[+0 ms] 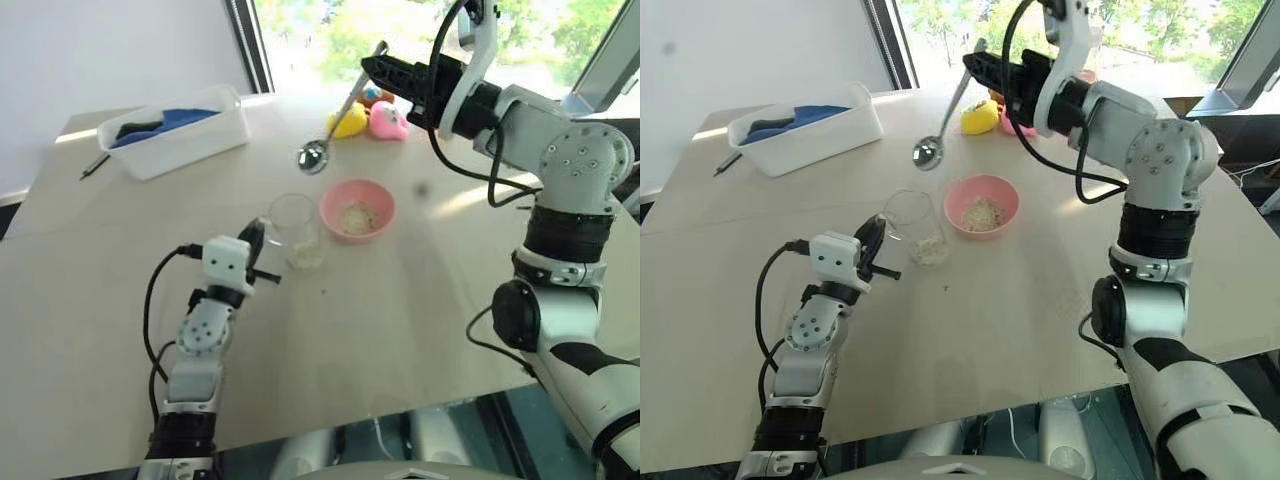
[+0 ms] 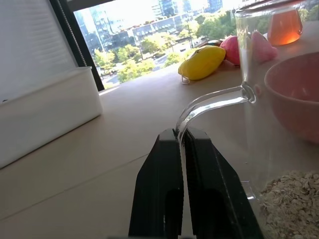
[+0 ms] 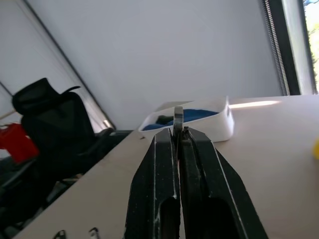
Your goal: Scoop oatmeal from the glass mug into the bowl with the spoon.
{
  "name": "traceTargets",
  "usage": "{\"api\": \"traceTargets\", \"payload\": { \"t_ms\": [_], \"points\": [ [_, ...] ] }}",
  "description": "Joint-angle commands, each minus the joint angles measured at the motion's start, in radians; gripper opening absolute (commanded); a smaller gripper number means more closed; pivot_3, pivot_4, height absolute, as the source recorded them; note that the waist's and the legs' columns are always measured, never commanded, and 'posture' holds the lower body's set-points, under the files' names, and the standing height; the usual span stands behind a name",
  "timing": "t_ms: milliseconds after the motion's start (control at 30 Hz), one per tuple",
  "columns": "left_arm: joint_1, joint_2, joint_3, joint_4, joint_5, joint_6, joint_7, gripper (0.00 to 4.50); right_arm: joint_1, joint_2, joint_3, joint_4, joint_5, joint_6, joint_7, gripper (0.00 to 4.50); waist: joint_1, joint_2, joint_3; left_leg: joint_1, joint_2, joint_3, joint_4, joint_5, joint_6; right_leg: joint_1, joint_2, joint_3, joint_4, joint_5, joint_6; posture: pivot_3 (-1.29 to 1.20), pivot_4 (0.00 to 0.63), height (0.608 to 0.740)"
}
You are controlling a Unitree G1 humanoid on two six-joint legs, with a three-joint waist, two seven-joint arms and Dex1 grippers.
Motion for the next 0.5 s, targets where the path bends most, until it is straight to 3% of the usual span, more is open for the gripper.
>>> {"api": "traceTargets", "payload": {
  "t_ms": [33, 200, 500],
  "points": [
    [0.016, -0.001, -0.014, 0.027, -0.003, 0.039, -0.026, 0.06, 0.024, 0.010, 0.030, -0.091, 0.039, 0.032, -0.022, 0.00, 0.000, 0.000, 0.000, 0.000, 0.000, 0.000, 0.000, 0.000, 0.000, 0.000, 0.000, 0.000, 0.000, 0.000, 0.000, 0.00, 0.150, 0.740],
    [0.026, 0.000, -0.017, 0.023, -0.007, 0.036, -0.032, 0.06, 0.128, -0.004, 0.218, -0.128, -0.092, -0.076, 0.019, 0.00, -0.003, 0.001, -0.002, 0.000, 0.000, 0.000, 0.000, 0.000, 0.000, 0.000, 0.000, 0.000, 0.000, 0.000, 0.000, 0.00, 0.150, 0.740],
    [0.041, 0.002, -0.021, -0.001, 0.006, 0.039, -0.020, 0.06, 0.145, 0.037, 0.339, -0.104, -0.181, -0.180, 0.077, 0.00, -0.004, 0.001, -0.003, 0.001, 0.000, 0.000, 0.000, 0.000, 0.000, 0.000, 0.002, 0.000, 0.001, 0.000, 0.000, 0.00, 0.150, 0.740]
  ]
}}
